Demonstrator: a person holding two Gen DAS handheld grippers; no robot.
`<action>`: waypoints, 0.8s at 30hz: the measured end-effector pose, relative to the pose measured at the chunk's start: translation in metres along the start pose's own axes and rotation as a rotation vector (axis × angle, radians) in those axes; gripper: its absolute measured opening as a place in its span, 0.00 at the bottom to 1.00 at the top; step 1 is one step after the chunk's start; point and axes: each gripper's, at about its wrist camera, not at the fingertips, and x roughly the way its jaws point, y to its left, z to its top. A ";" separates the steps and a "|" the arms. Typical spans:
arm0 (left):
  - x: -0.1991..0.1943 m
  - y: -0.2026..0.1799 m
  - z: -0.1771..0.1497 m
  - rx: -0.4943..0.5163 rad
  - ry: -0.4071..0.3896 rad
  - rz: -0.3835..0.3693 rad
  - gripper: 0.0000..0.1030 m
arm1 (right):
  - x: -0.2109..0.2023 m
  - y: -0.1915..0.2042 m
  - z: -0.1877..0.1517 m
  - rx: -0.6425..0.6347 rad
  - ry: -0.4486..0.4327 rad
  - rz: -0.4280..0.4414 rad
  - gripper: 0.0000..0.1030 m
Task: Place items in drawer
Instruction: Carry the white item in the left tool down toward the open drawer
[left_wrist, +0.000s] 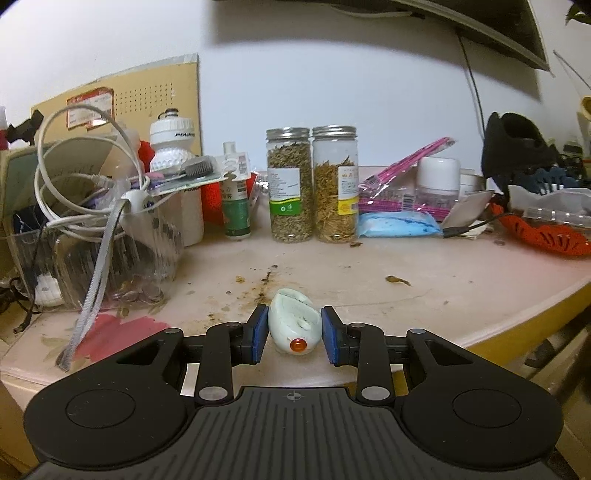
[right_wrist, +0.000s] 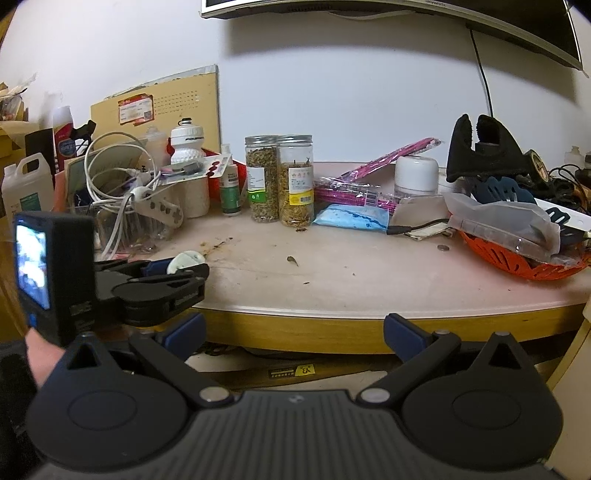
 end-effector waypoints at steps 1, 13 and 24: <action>-0.005 -0.001 0.000 -0.005 0.000 0.000 0.29 | 0.000 0.000 0.000 0.000 0.000 -0.001 0.99; -0.060 -0.005 -0.008 -0.031 0.017 0.045 0.29 | -0.003 0.000 0.000 0.002 -0.006 -0.011 0.99; -0.094 -0.002 -0.012 -0.032 0.039 0.161 0.29 | -0.005 0.001 -0.001 -0.001 0.003 -0.014 0.99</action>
